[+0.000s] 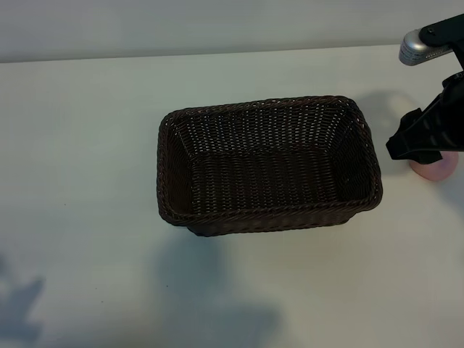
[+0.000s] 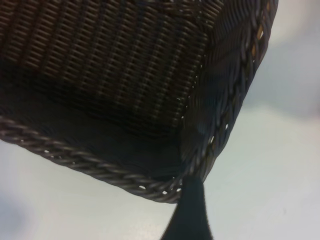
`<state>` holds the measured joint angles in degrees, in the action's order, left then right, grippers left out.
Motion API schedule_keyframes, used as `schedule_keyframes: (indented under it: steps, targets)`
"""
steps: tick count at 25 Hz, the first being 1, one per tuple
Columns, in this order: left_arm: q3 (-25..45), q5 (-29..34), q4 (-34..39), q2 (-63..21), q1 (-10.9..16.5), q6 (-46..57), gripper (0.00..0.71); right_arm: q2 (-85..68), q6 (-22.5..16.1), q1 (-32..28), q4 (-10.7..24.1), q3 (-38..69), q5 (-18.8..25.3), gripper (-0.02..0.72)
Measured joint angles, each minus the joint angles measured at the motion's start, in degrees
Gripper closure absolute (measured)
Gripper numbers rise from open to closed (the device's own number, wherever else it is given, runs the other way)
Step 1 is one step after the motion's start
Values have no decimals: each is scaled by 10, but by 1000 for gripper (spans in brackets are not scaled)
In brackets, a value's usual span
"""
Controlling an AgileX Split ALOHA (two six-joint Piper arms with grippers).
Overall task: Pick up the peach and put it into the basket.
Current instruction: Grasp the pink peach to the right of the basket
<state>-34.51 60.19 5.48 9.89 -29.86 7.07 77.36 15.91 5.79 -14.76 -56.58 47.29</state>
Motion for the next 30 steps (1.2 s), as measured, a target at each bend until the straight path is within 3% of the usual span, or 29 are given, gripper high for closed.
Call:
schedule_keyframes:
  steps: [8, 20, 30]
  targets:
    - [43, -18, 0, -73, 0, -18, 115, 0, 0, 0, 0, 0, 0, 109]
    - [58, 19, -36, -78, 0, -37, 191, 0, 0, 0, 0, 0, 0, 109]
    - [58, 21, -55, -78, 0, -40, 197, 0, 0, 0, 0, 0, 0, 109]
